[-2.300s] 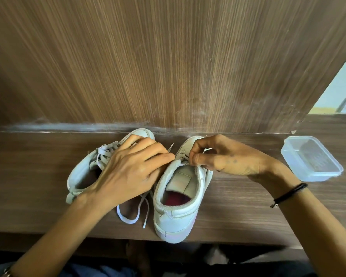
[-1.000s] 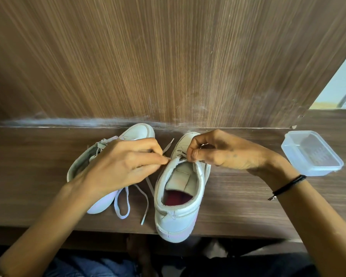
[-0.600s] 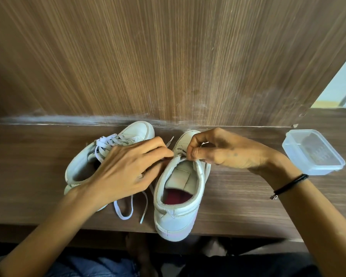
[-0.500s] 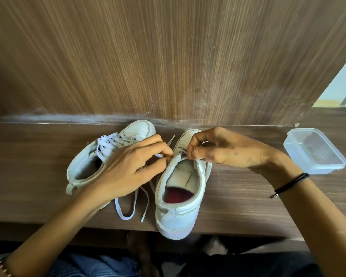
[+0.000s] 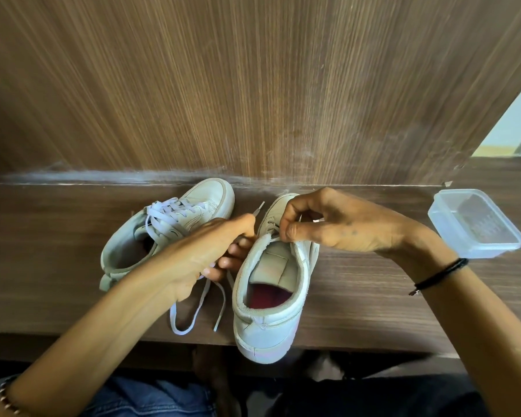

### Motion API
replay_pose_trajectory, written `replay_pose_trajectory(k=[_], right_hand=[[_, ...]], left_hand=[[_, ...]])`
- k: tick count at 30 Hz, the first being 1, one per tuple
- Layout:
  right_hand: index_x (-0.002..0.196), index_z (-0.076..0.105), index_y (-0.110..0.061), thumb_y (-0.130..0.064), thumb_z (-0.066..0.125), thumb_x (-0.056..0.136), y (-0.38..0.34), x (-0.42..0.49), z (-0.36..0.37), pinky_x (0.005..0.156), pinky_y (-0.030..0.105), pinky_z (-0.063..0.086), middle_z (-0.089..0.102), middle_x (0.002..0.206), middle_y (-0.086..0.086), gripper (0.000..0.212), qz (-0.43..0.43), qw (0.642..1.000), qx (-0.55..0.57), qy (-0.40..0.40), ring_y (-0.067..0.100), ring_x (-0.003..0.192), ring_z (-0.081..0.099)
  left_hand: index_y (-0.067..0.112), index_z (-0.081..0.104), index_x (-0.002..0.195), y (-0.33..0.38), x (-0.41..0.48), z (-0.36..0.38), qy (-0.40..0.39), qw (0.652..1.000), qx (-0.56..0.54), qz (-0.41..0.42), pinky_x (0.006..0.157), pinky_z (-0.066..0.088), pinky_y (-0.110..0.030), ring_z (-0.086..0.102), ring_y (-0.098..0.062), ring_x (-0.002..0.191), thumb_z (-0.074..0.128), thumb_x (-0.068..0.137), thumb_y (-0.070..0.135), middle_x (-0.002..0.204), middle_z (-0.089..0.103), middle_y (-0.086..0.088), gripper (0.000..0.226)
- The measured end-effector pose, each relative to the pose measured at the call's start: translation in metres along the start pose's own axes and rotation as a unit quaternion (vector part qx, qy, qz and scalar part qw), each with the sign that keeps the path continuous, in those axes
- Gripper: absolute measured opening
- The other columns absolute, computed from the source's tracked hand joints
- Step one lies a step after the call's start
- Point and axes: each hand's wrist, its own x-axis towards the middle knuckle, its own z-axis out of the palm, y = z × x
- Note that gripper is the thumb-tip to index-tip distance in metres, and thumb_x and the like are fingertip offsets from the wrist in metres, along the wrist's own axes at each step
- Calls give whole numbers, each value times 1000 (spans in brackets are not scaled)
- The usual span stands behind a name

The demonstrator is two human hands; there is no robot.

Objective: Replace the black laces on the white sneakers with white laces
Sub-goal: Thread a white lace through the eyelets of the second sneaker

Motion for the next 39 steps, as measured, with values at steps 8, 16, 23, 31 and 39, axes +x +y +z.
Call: replay_pose_trajectory(k=[8, 16, 23, 31, 39], right_hand=[[96, 75, -17, -21, 66, 98, 2, -2, -2, 101, 51, 50, 74, 98, -1, 10, -5, 1000, 9, 0, 25, 101, 66], [92, 75, -17, -22, 69, 96, 3, 0, -3, 99, 53, 50, 74, 94, 1, 9, -17, 1000, 17, 0, 29, 99, 65], [93, 78, -15, -19, 73, 94, 1, 2, -3, 100, 51, 51, 76, 94, 0, 6, -25, 999, 20, -5, 28, 98, 66], [95, 80, -15, -19, 71, 96, 3, -4, -7, 103, 44, 50, 78, 98, -4, 10, -19, 1000, 14, -6, 20, 103, 69], [103, 78, -20, -15, 73, 95, -5, -7, -6, 85, 16, 51, 76, 101, -11, 11, -32, 999, 4, -24, 4, 97, 68]], left_hand=[[4, 64, 88, -17, 7, -10, 20, 995, 92, 33, 40, 27, -9, 32, -2, 43, 52, 106, 31, 48, 38, 13, 35], [24, 67, 77, -13, 4, -17, 26, 984, 152, 86, 46, 37, -4, 52, 5, 48, 65, 99, 18, 49, 52, 22, 23], [4, 56, 79, 0, -2, 5, 77, 988, 119, 69, 39, 33, -10, 39, 0, 35, 53, 104, 16, 35, 36, 16, 27], [8, 45, 74, 8, -9, 13, 36, 999, -17, 8, 34, 27, -8, 35, 0, 29, 34, 110, 11, 35, 37, 10, 37], [6, 60, 76, -6, 0, -2, 41, 991, 122, 30, 40, 26, -10, 35, -3, 39, 55, 104, 22, 43, 41, 14, 32]])
